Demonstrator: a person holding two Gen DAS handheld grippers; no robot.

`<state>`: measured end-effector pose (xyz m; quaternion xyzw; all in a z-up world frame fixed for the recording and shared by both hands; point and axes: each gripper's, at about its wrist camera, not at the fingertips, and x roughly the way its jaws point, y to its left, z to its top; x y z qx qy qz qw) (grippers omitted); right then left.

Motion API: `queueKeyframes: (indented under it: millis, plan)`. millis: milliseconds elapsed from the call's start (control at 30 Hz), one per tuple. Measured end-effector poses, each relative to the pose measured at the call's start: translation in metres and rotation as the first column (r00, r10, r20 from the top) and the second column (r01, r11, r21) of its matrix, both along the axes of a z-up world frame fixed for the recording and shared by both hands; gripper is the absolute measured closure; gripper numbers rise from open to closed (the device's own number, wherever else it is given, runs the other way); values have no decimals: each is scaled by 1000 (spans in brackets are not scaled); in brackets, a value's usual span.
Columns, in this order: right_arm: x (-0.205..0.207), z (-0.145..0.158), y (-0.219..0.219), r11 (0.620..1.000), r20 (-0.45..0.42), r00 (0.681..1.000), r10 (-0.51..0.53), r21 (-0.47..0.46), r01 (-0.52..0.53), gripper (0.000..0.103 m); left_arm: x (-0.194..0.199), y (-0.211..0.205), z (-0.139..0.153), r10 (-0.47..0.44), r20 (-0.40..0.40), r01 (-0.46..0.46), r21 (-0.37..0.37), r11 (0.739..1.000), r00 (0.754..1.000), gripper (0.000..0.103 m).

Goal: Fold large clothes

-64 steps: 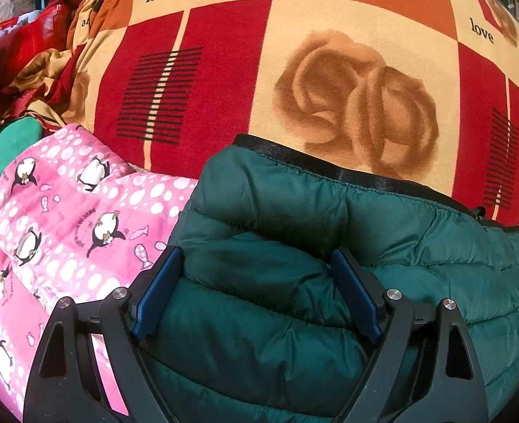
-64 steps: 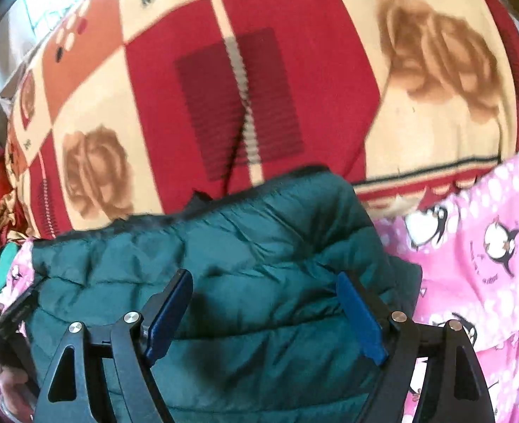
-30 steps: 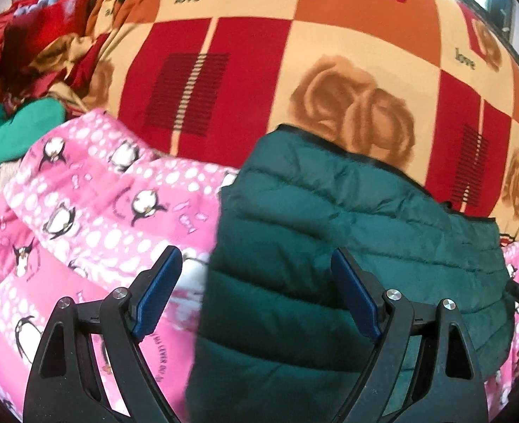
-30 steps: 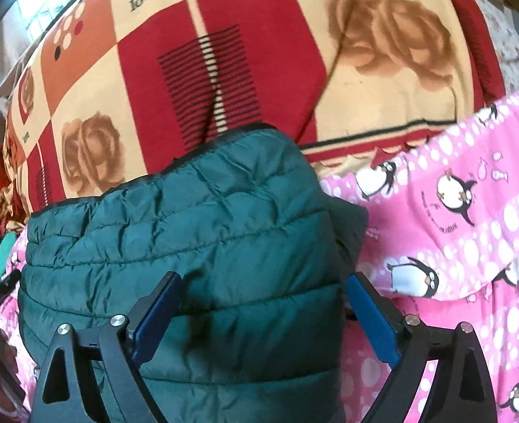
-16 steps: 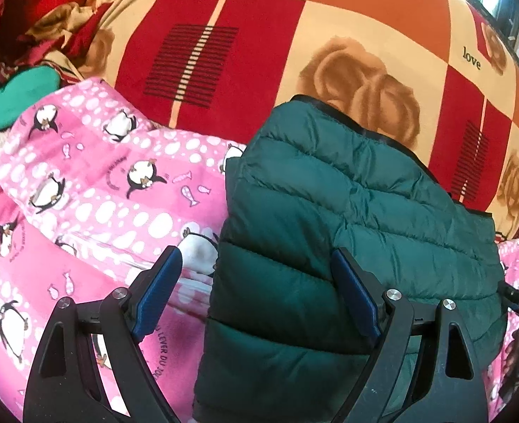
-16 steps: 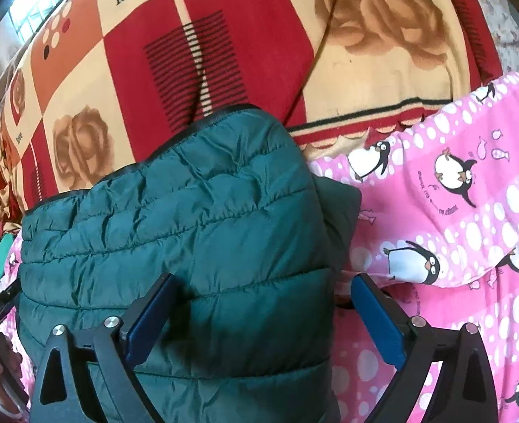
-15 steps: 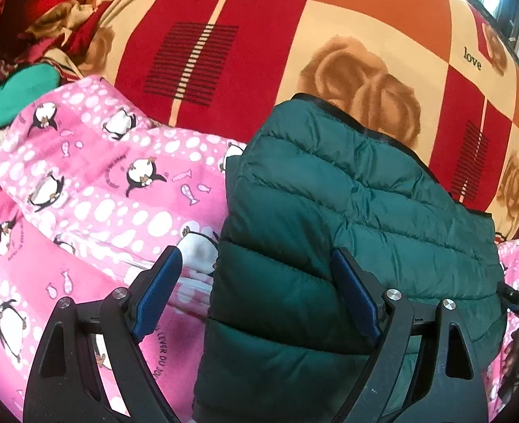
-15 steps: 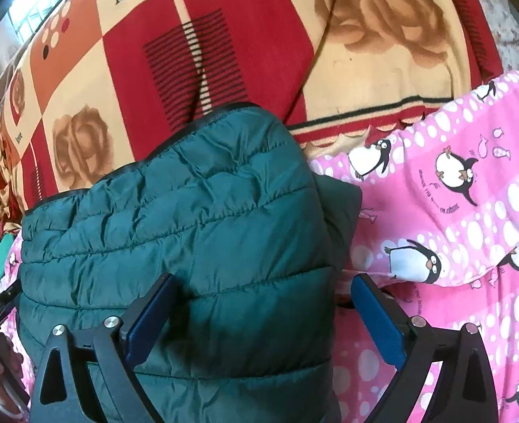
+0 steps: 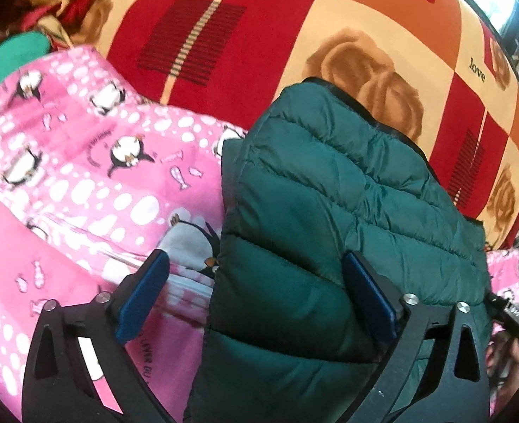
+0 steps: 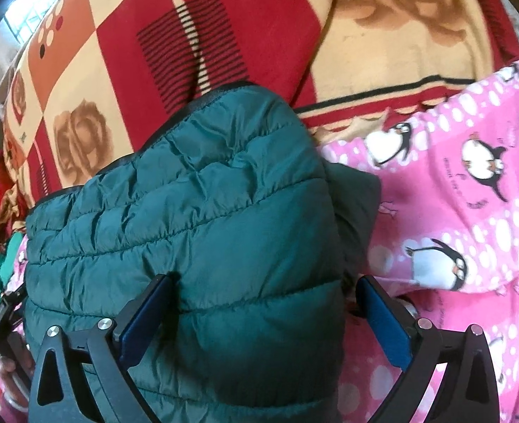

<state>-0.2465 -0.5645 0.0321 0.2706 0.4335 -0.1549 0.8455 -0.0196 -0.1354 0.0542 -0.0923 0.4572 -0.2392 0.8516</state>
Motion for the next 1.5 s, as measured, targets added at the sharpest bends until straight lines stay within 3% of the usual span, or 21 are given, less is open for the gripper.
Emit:
queueKeyframes:
  millis: [133,433,600,633,667,700,833,967,1100,1300,1400,1500]
  plan:
    - [6,-8,-8,998,15,999,42,44,-43,0,9,3,-9,-13,-75,8,-72,997,997,1]
    - [12,-24,-19,984,34,993,110,136,-113,0,23,-3,-21,-77,-130,55,-165,985,988,0]
    - [10,-24,-14,984,55,991,118,126,-124,0,23,-12,-21,-90,-135,72,-134,988,987,0]
    - [10,-24,-10,983,61,990,129,120,-136,1,21,-14,-19,-108,-127,91,-130,987,986,6]
    - [10,-22,-4,982,70,987,143,112,-150,4,16,-16,-16,-137,-110,121,-141,983,984,27]
    - [8,-19,0,982,75,986,151,100,-159,14,10,-19,-12,-157,-90,143,-148,979,983,34]
    - [0,0,17,984,119,978,172,27,-177,49,-5,-24,3,-149,-28,145,-92,985,989,55]
    - [-15,17,20,985,177,972,154,48,-165,65,-12,-15,21,-153,-44,145,-151,978,987,70]
    - [-36,39,29,981,223,964,148,92,-171,72,-28,-2,44,-182,-32,173,-180,968,983,73]
    - [-88,76,65,961,268,946,181,158,-228,73,-78,43,81,-258,-29,246,-216,945,966,74]
    - [-116,85,86,946,264,943,204,196,-260,73,-98,65,87,-272,-49,259,-193,947,961,74]
    - [-138,80,103,935,247,948,199,241,-260,73,-107,91,74,-251,-123,228,-174,958,960,74]
